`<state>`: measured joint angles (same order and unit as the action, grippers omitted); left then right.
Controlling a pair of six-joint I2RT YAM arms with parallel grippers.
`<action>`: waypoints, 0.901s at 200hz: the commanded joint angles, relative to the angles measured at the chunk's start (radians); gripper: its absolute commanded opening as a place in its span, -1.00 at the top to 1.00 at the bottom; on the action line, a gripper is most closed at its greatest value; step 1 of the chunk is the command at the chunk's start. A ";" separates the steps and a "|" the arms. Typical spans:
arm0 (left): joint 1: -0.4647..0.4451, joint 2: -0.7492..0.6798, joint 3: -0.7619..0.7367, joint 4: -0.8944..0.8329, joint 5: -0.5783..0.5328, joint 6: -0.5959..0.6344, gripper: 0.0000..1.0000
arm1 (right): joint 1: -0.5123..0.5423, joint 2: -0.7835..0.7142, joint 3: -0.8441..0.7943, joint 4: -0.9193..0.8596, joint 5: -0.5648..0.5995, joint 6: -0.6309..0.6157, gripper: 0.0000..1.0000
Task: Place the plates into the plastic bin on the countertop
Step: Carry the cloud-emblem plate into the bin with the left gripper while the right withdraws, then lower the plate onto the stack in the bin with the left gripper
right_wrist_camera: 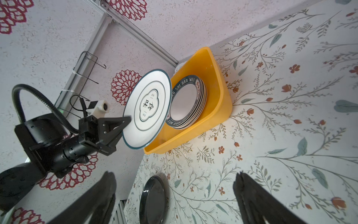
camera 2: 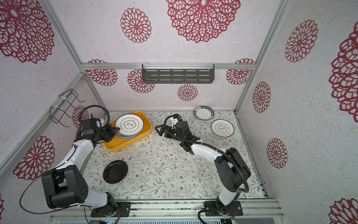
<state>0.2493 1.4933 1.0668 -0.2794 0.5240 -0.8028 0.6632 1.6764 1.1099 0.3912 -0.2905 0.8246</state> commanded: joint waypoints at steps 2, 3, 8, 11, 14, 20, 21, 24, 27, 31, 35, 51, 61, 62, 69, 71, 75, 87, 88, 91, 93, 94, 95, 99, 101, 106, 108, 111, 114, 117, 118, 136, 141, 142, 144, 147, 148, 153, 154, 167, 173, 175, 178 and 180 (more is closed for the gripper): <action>0.004 0.075 0.061 0.083 -0.047 -0.008 0.97 | -0.002 -0.085 0.037 -0.075 0.028 -0.078 -0.98; 0.004 0.077 0.064 0.081 -0.048 -0.007 0.97 | -0.002 -0.087 0.036 -0.078 0.029 -0.079 -0.98; 0.007 0.092 0.074 0.078 -0.047 -0.005 0.97 | -0.002 -0.098 0.031 -0.094 0.038 -0.088 -0.98; 0.010 0.101 0.079 0.082 -0.046 -0.003 0.97 | -0.002 -0.107 0.026 -0.100 0.044 -0.092 -0.98; 0.010 0.109 0.082 0.088 -0.050 -0.003 0.97 | -0.002 -0.116 0.020 -0.106 0.049 -0.095 -0.98; 0.011 0.124 0.088 0.092 -0.065 -0.001 0.96 | -0.002 -0.138 0.006 -0.114 0.062 -0.101 -0.98; 0.011 0.126 0.090 0.092 -0.067 -0.001 0.96 | -0.002 -0.139 0.004 -0.116 0.064 -0.103 -0.98; 0.012 0.133 0.093 0.092 -0.074 -0.001 0.96 | -0.003 -0.150 -0.002 -0.120 0.073 -0.103 -0.98; 0.012 0.141 0.096 0.094 -0.077 -0.001 0.96 | -0.002 -0.160 -0.010 -0.125 0.079 -0.104 -0.98; 0.013 0.150 0.100 0.099 -0.079 -0.001 0.95 | -0.002 -0.173 -0.018 -0.131 0.089 -0.106 -0.98; 0.015 0.160 0.107 0.101 -0.084 -0.001 0.96 | -0.002 -0.185 -0.026 -0.139 0.098 -0.109 -0.98; 0.015 0.194 0.133 0.101 -0.101 0.007 0.96 | -0.002 -0.226 -0.052 -0.164 0.124 -0.113 -0.98; 0.017 0.213 0.148 0.101 -0.111 0.008 0.96 | -0.002 -0.245 -0.066 -0.175 0.142 -0.111 -0.98; 0.016 0.216 0.150 0.101 -0.112 0.010 0.95 | -0.002 -0.246 -0.066 -0.176 0.142 -0.111 -0.98; 0.016 0.231 0.158 0.104 -0.118 0.014 0.96 | -0.002 -0.260 -0.078 -0.176 0.150 -0.106 -0.98; 0.016 0.234 0.162 0.105 -0.119 0.014 0.96 | -0.002 -0.263 -0.082 -0.178 0.152 -0.105 -0.98; 0.017 0.243 0.167 0.106 -0.119 0.014 0.96 | -0.002 -0.269 -0.087 -0.179 0.158 -0.104 -0.98; 0.020 0.268 0.181 0.109 -0.122 0.013 0.96 | -0.003 -0.284 -0.098 -0.182 0.169 -0.098 -0.98; 0.020 0.271 0.182 0.109 -0.122 0.013 0.96 | -0.002 -0.284 -0.099 -0.182 0.171 -0.097 -0.98; 0.021 0.278 0.186 0.111 -0.124 0.013 0.97 | -0.002 -0.287 -0.102 -0.182 0.174 -0.097 -0.98; 0.021 0.281 0.187 0.112 -0.124 0.012 0.97 | -0.002 -0.289 -0.103 -0.183 0.176 -0.096 -0.98; 0.021 0.283 0.188 0.112 -0.125 0.013 0.97 | -0.003 -0.290 -0.103 -0.184 0.176 -0.097 -0.98; 0.021 0.285 0.188 0.113 -0.125 0.013 0.96 | -0.002 -0.291 -0.103 -0.184 0.178 -0.096 -0.98; 0.022 0.293 0.189 0.116 -0.127 0.011 0.96 | -0.001 -0.295 -0.105 -0.184 0.181 -0.095 -0.98; 0.022 0.297 0.192 0.119 -0.127 0.011 0.96 | -0.003 -0.296 -0.106 -0.186 0.183 -0.095 -0.98; 0.022 0.306 0.195 0.125 -0.129 0.008 0.96 | -0.001 -0.298 -0.107 -0.188 0.186 -0.095 -0.98; 0.022 0.311 0.196 0.128 -0.129 0.007 0.96 | -0.002 -0.299 -0.107 -0.187 0.187 -0.097 -0.98; 0.023 0.317 0.199 0.130 -0.128 0.005 0.96 | -0.003 -0.300 -0.105 -0.189 0.188 -0.096 -0.98; 0.023 0.322 0.202 0.131 -0.128 0.003 0.97 | -0.002 -0.301 -0.105 -0.193 0.190 -0.096 -0.98; 0.024 0.329 0.205 0.132 -0.127 0.001 0.97 | -0.002 -0.301 -0.104 -0.196 0.190 -0.097 -0.98; 0.024 0.331 0.206 0.132 -0.127 0.001 0.97 | -0.002 -0.302 -0.104 -0.196 0.191 -0.096 -0.98; 0.024 0.361 0.215 0.143 -0.127 -0.009 0.98 | -0.002 -0.300 -0.095 -0.204 0.189 -0.096 -0.98; 0.024 0.368 0.216 0.151 -0.127 -0.011 0.98 | -0.002 -0.300 -0.093 -0.206 0.186 -0.096 -0.98; 0.024 0.370 0.216 0.152 -0.127 -0.011 0.98 | -0.002 -0.299 -0.092 -0.205 0.186 -0.095 -0.98; 0.024 0.371 0.216 0.154 -0.128 -0.013 0.97 | -0.002 -0.299 -0.092 -0.204 0.185 -0.095 -0.98; 0.024 0.375 0.216 0.157 -0.128 -0.015 0.97 | -0.001 -0.298 -0.093 -0.205 0.185 -0.093 -0.98; 0.025 0.377 0.216 0.158 -0.129 -0.016 0.97 | -0.001 -0.298 -0.092 -0.204 0.183 -0.092 -0.98; 0.024 0.382 0.216 0.163 -0.131 -0.020 0.97 | -0.001 -0.296 -0.092 -0.201 0.181 -0.090 -0.98; 0.024 0.382 0.216 0.165 -0.131 -0.021 0.97 | -0.001 -0.296 -0.092 -0.202 0.181 -0.089 -0.98; 0.024 0.396 0.218 0.176 -0.133 -0.029 0.97 | -0.001 -0.294 -0.093 -0.202 0.182 -0.085 -0.98; 0.024 0.403 0.219 0.178 -0.135 -0.031 0.97 | -0.002 -0.294 -0.093 -0.205 0.184 -0.084 -0.98; 0.024 0.405 0.222 0.178 -0.135 -0.032 0.97 | -0.002 -0.294 -0.092 -0.207 0.185 -0.085 -0.98; 0.025 0.408 0.223 0.178 -0.137 -0.033 0.97 | -0.001 -0.294 -0.093 -0.209 0.187 -0.085 -0.98; 0.024 0.409 0.223 0.178 -0.138 -0.034 0.97 | -0.001 -0.294 -0.092 -0.209 0.189 -0.085 -0.98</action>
<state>0.2672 1.8866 1.2579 -0.1715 0.3855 -0.8200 0.6632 1.4117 1.0000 0.1749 -0.1265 0.7502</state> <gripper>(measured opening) 0.080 0.989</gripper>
